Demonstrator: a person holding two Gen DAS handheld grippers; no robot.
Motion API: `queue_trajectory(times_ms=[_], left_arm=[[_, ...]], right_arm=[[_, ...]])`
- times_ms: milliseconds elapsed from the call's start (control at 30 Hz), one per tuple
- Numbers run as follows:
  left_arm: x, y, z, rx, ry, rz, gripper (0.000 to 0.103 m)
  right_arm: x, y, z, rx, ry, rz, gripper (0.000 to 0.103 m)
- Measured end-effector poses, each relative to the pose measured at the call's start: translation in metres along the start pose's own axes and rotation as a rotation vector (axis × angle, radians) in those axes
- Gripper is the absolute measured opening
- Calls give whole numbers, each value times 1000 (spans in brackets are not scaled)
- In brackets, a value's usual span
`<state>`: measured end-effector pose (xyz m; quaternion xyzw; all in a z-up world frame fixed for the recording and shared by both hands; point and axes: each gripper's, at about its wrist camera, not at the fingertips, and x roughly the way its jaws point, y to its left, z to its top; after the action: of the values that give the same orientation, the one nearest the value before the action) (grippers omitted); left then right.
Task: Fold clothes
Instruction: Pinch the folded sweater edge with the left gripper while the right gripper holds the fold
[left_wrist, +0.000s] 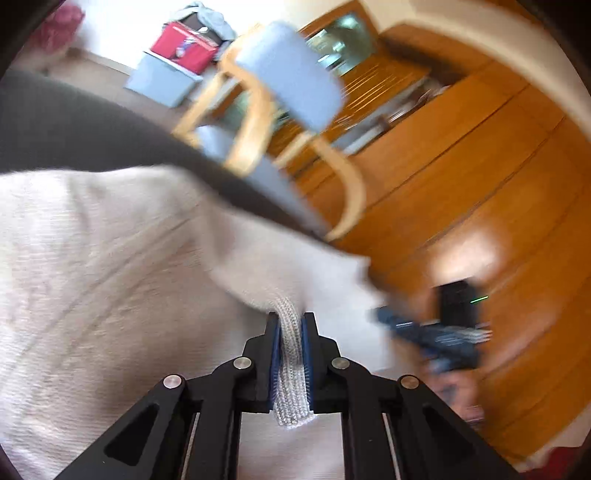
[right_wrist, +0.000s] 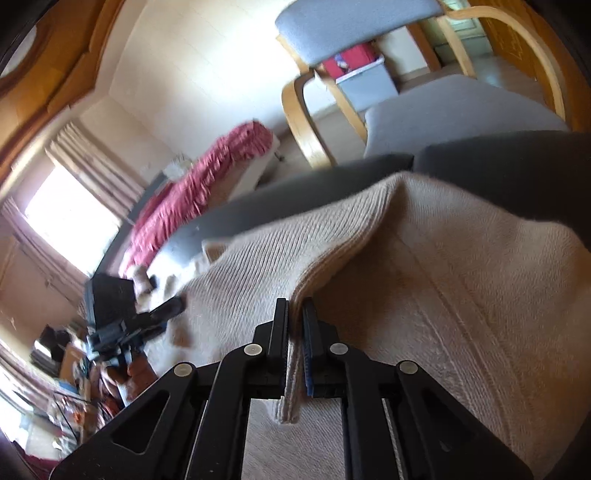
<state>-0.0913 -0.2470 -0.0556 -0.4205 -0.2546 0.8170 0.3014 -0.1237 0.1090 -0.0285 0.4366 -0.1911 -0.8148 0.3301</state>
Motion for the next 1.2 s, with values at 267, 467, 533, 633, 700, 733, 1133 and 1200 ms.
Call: queue_trajectory(times_ms=[267,467,533,633,700,733,1133,1200], left_arm=[[4,29,5,-165,-10,-85,10],[-3,40,8,-232,-65,-217,10],[2,46,8,-265,-39,-207,10],[10,50,8,-282,18,-217,10],[11,46,8,-264,27,-276,10],[14,44,7,-266,31,-325,10],[18,38,3,-197,62,-147,10],[14,39,1,-206,56,-214,10]], right_arm=[[15,14,-10,-50,50,36,14],[11,25,-10,-91,51,95,7],[7,26,-10,-97,52,106,7],[18,15,-17,-92,126,51,7],[24,8,-19,-76,156,25,7],[20,10,-18,-78,146,46,6],[3,10,-15,-70,123,165,7],[3,9,-15,-69,130,188,7]])
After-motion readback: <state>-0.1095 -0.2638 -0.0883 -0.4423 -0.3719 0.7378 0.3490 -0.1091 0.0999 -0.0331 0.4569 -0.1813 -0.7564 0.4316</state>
